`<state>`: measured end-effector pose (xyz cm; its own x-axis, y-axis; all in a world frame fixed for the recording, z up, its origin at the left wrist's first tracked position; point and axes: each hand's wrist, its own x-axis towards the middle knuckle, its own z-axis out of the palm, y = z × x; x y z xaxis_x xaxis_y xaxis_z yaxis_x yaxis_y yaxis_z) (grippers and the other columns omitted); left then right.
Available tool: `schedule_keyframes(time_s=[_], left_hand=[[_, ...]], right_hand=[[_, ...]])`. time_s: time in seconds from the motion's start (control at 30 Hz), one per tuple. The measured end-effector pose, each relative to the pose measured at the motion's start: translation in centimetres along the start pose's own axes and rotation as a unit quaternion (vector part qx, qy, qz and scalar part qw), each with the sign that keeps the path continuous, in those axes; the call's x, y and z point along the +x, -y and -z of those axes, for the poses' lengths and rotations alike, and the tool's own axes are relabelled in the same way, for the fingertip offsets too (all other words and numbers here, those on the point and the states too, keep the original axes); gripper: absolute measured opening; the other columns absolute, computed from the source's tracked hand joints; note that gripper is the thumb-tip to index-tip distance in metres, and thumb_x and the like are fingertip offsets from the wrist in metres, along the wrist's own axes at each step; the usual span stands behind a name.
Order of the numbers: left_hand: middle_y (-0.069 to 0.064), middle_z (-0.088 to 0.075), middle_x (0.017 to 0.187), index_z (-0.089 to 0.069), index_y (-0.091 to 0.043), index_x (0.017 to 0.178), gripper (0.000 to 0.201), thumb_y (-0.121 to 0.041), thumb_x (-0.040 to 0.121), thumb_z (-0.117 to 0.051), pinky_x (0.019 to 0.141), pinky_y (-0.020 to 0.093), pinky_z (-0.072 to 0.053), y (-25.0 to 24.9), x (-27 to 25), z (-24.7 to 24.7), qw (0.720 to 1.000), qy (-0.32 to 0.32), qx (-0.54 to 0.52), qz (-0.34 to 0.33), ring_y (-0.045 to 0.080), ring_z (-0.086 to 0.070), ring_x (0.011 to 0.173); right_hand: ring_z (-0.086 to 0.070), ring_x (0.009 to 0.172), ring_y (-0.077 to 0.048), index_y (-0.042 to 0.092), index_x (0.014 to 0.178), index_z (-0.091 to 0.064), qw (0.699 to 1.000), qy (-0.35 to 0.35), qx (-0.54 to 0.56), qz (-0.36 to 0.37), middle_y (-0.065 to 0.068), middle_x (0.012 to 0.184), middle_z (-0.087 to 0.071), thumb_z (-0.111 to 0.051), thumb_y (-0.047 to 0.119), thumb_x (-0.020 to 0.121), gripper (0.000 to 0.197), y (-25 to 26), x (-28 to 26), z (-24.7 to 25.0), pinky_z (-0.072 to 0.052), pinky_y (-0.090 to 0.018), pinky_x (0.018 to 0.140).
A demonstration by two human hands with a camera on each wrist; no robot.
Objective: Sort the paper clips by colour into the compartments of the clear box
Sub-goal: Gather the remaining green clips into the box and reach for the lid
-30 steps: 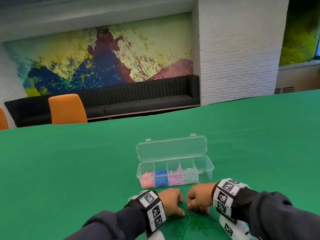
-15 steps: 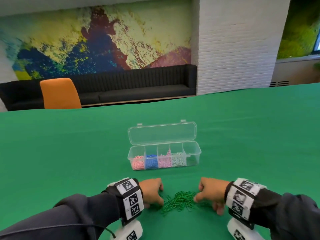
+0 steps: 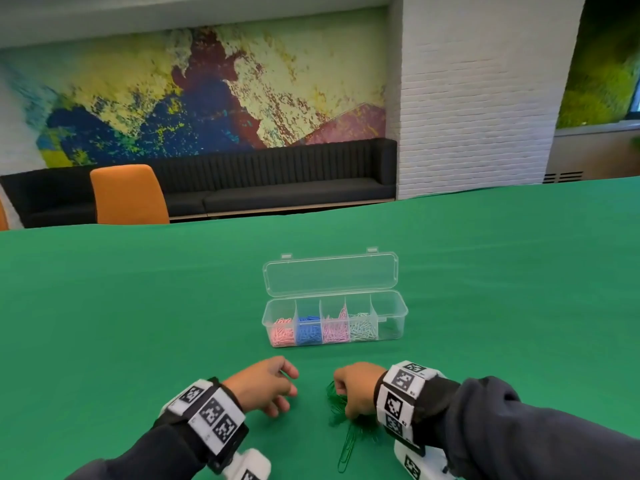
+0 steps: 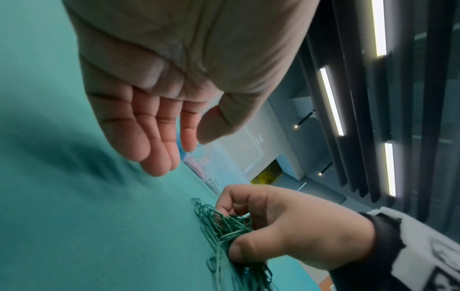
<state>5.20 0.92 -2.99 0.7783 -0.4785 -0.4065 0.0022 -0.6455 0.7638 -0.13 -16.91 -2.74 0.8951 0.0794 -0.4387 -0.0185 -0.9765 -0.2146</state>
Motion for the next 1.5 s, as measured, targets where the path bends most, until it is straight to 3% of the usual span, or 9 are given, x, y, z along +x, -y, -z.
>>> schedule_keyframes(time_s=[0.2,0.37,0.6,0.7,0.87,0.97,1.2,1.33,1.5], left_hand=[[0.004,-0.059,0.089,-0.05,-0.008,0.103,0.018,0.003,0.092,-0.042,0.051,0.02,-0.045,0.0,-0.4,-1.1,0.997,0.007,-0.07,-0.04,0.009,-0.056,0.057],[0.006,-0.064,0.089,-0.053,-0.005,0.107,0.015,-0.003,0.093,-0.048,0.055,0.022,-0.047,-1.3,0.1,-0.8,0.989,-0.008,-0.129,-0.077,0.011,-0.059,0.061],[0.005,-0.064,0.088,-0.054,-0.005,0.106,0.013,-0.005,0.094,-0.048,0.055,0.022,-0.047,-2.9,0.7,-0.2,0.989,0.008,-0.118,-0.084,0.01,-0.058,0.061],[0.003,-0.065,0.086,-0.054,-0.006,0.106,0.013,-0.007,0.094,-0.049,0.055,0.021,-0.047,-3.3,0.9,-0.2,0.99,0.018,-0.112,-0.081,0.01,-0.058,0.062],[0.003,-0.064,0.088,-0.054,-0.006,0.107,0.014,-0.009,0.095,-0.048,0.057,0.021,-0.047,-3.9,1.4,-0.3,0.991,0.027,-0.095,-0.096,0.01,-0.058,0.063],[0.002,-0.063,0.088,-0.053,-0.007,0.106,0.012,-0.01,0.095,-0.049,0.056,0.02,-0.047,-3.9,1.6,-0.7,0.993,0.029,-0.068,-0.097,0.009,-0.057,0.062],[-0.003,-0.057,0.101,-0.052,-0.02,0.108,0.014,-0.023,0.094,-0.052,0.072,0.021,-0.052,-4.2,3.0,-1.5,0.97,0.058,0.225,-0.067,0.009,-0.057,0.082],[0.007,-0.056,0.122,-0.048,-0.013,0.125,0.036,-0.021,0.091,-0.059,0.079,0.024,-0.044,-6.1,4.0,-2.8,0.922,0.048,0.373,-0.086,0.014,-0.051,0.09],[0.009,-0.056,0.11,-0.051,-0.01,0.12,0.042,-0.021,0.083,-0.069,0.067,0.022,-0.038,-7.4,5.3,-5.7,0.9,0.053,0.411,-0.137,0.017,-0.046,0.09]], right_hand=[[-0.053,0.055,-0.014,0.011,0.094,-0.051,0.987,0.004,0.148,-0.066,0.0,0.079,-0.048,-0.059,0.001,0.085,0.015,-3.2,-0.2,1.7,-0.044,-0.016,0.037],[-0.057,0.05,-0.01,0.012,0.094,-0.05,0.983,-0.005,0.166,-0.08,0.0,0.075,-0.054,-0.059,0.0,0.084,0.017,-6.8,-0.8,5.8,-0.052,-0.021,0.051],[-0.058,0.055,-0.019,0.009,0.075,-0.051,0.958,-0.131,0.223,-0.126,-0.008,0.071,-0.056,-0.058,-0.003,0.085,0.017,-8.8,1.1,12.9,-0.055,-0.029,0.053],[-0.06,0.062,-0.016,0.012,0.075,-0.053,0.962,-0.141,0.184,-0.142,-0.008,0.084,-0.063,-0.063,0.008,0.083,0.014,-9.9,2.7,13.6,-0.056,-0.03,0.059],[-0.06,0.073,-0.019,0.01,0.112,-0.059,0.933,-0.192,0.274,-0.128,-0.003,0.083,-0.059,-0.065,0.006,0.083,0.029,-10.9,3.9,13.2,-0.056,-0.035,0.078],[-0.056,0.064,-0.017,0.009,0.1,-0.053,0.897,-0.216,0.374,-0.091,-0.006,0.079,-0.055,-0.058,-0.003,0.087,0.018,-11.0,3.0,12.5,-0.055,-0.036,0.076],[-0.057,0.061,-0.013,0.013,0.092,-0.055,0.98,-0.005,0.18,-0.086,-0.005,0.085,-0.061,-0.06,0.012,0.088,0.006,-10.2,-1.1,6.9,-0.054,-0.026,0.065],[-0.045,0.057,-0.009,0.013,0.099,-0.048,0.995,0.007,0.01,-0.101,0.004,0.073,-0.046,-0.054,0.013,0.09,0.012,-7.8,-1.5,3.4,-0.04,-0.018,0.051],[-0.053,0.055,-0.009,0.02,0.099,-0.052,0.991,0.067,0.112,-0.029,0.005,0.078,-0.054,-0.059,0.013,0.087,0.016,-6.0,-1.6,1.0,-0.047,-0.019,0.053]])
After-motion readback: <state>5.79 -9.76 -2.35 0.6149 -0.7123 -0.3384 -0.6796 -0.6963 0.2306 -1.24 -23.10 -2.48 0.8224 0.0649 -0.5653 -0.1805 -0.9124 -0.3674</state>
